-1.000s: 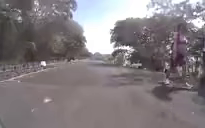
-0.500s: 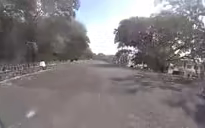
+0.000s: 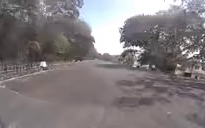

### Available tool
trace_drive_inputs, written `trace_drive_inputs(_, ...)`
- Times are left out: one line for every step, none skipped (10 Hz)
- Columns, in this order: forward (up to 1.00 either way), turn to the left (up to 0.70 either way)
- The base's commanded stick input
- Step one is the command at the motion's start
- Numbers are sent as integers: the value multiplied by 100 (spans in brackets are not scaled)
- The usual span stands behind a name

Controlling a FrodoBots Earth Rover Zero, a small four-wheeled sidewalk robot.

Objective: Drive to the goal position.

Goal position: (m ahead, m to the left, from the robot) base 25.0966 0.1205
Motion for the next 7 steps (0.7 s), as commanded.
trace_drive_inputs(85,1)
trace_drive_inputs(85,1)
trace_drive_inputs(85,1)
trace_drive_inputs(85,1)
trace_drive_inputs(85,1)
trace_drive_inputs(85,1)
trace_drive_inputs(85,1)
